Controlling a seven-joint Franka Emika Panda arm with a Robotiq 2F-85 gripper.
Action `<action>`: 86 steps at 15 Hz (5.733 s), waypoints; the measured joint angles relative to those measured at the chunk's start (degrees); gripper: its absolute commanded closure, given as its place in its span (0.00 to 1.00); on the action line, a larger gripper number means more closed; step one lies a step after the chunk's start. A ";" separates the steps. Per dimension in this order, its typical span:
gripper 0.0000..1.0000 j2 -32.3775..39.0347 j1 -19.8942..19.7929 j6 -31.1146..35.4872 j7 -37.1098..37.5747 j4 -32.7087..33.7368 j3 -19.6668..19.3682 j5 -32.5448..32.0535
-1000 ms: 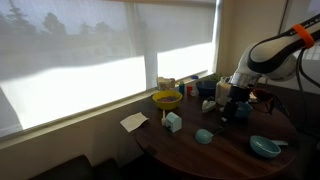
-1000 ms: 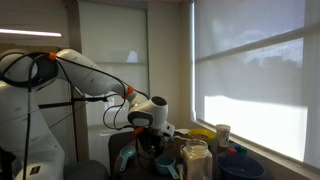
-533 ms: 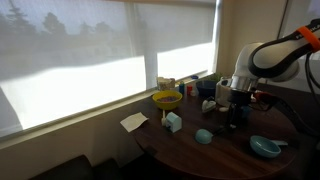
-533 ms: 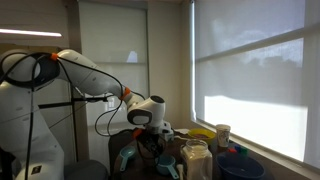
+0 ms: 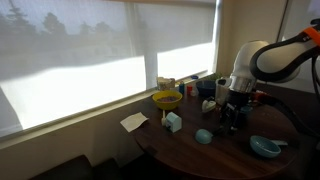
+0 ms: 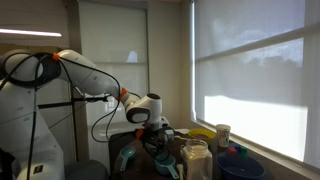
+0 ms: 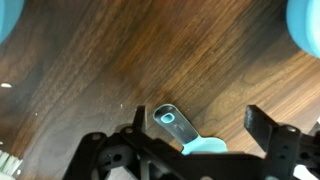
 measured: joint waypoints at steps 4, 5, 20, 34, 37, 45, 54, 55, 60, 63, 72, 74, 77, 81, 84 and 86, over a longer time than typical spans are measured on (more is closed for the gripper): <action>0.38 0.02 0.33 2.56 -3.50 0.00 0.12 -0.13; 0.47 0.03 0.42 2.92 -4.07 0.00 0.12 -0.13; 0.85 1.45 0.55 3.16 -4.98 0.12 0.27 -0.08; 0.94 0.01 0.41 4.43 -3.39 -0.13 0.32 -2.32; 0.94 -2.45 0.41 6.18 -0.35 -0.90 0.91 -5.59; 0.94 -8.01 -2.29 5.15 13.63 -2.93 2.06 -18.05; 0.94 -9.81 -2.28 -16.69 21.25 -0.12 0.71 -20.85; 0.94 -9.75 -2.37 -19.05 21.52 0.18 0.02 -19.92; 0.88 -8.64 -3.04 -23.46 22.39 -0.30 -3.44 -14.06; 1.00 -7.52 -4.18 -23.42 22.86 -0.67 -4.95 -11.00; 0.68 -6.42 -6.66 -23.28 18.39 -1.95 -10.69 3.01; 0.54 -6.42 -6.74 -23.22 17.61 -1.95 -10.73 4.68; 0.34 -6.29 -7.00 -23.22 17.43 -2.24 -10.86 6.33; 0.05 -5.42 -8.45 -23.31 17.43 -4.01 -11.91 7.55; 0.03 -4.60 -9.33 -24.24 17.02 -4.77 -13.00 10.21; 0.11 -4.22 -9.50 -25.18 16.31 -4.76 -13.45 12.52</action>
